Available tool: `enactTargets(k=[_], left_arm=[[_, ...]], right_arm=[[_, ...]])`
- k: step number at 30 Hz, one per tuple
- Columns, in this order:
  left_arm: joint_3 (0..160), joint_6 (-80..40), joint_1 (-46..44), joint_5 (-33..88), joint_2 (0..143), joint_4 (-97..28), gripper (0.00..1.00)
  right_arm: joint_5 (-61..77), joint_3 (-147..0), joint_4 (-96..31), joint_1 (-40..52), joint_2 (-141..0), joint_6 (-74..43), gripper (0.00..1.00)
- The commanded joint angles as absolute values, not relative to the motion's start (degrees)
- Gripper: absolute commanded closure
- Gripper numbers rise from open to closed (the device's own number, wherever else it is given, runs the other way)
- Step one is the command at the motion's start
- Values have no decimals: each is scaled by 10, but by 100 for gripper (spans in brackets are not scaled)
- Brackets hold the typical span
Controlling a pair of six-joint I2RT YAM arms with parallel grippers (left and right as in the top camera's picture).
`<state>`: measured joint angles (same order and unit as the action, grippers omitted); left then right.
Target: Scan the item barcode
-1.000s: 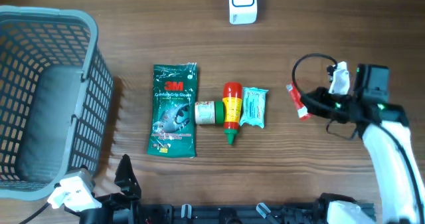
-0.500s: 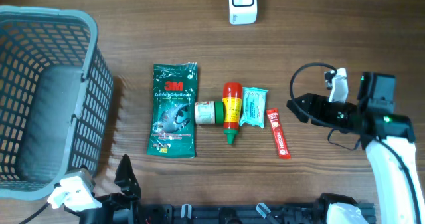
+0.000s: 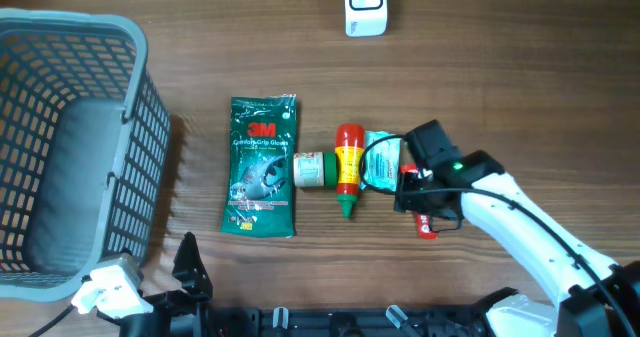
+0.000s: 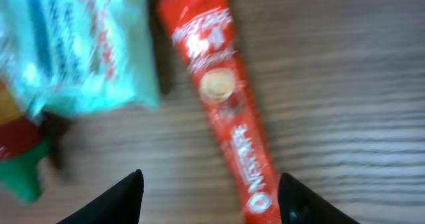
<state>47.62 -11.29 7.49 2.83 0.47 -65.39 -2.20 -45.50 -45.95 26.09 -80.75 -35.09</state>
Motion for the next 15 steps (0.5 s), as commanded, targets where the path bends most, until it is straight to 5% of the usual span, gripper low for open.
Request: enactTargets(k=[1, 15], left_arm=[[477, -116, 72, 27, 3, -652, 0], [477, -116, 72, 27, 3, -652, 0]], right_arm=[[-144, -451, -439, 279, -846, -400, 36], [-117, -451, -416, 279, -943, -390, 53]])
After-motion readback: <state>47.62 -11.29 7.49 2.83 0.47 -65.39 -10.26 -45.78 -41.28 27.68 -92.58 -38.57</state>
